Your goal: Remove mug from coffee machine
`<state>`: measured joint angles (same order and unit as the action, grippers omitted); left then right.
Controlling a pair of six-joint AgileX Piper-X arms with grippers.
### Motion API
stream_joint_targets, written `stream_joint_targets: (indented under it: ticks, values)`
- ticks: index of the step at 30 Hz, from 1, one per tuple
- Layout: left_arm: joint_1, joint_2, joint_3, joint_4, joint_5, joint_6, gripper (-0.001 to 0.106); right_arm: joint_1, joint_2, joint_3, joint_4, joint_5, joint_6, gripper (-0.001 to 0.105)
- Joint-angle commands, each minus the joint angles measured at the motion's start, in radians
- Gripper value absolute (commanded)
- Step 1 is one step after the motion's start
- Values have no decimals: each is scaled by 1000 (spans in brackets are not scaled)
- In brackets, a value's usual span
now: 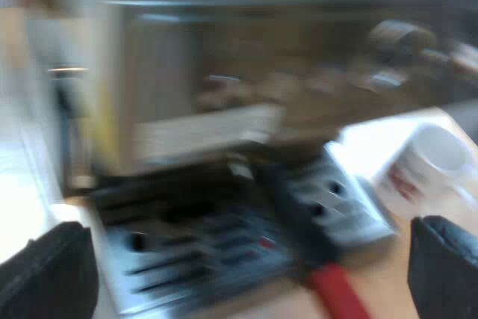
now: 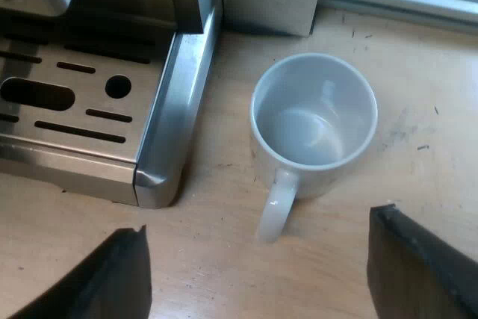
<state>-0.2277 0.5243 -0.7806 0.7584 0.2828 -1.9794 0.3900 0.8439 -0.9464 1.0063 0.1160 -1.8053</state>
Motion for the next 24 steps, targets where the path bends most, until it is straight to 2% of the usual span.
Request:
stream_joint_targets:
  ticks: [1, 4, 7, 11, 16, 17, 18, 19, 24]
  values:
    - [120, 3, -8, 28, 29, 37, 86, -79, 19, -10, -2, -44, 14, 63]
    - [192, 3, -8, 86, 22, 116, 86, -179, 21, -10, -7, -54, 14, 63]
    - [204, 3, -8, 104, -16, 123, 86, -294, 21, -10, -7, -54, 4, 63]
    - [204, -5, -8, 104, -64, 129, 86, -368, 13, -10, -14, -54, -2, 63]
    - [204, -27, -8, 113, -83, 156, 86, -377, -32, -10, -18, -48, -2, 63]
    - [204, -47, -8, 128, -112, 160, 86, -377, -53, -10, -18, -48, -2, 63]
    - [204, -80, -8, 166, -180, 165, 86, -377, -77, -7, -18, -48, -2, 63]
    - [204, -99, -8, 184, -202, 169, 86, -377, -95, -4, -18, -46, -2, 63]
    - [204, -195, -8, 225, -212, 229, 86, -377, -168, -5, -5, -46, -2, 63]
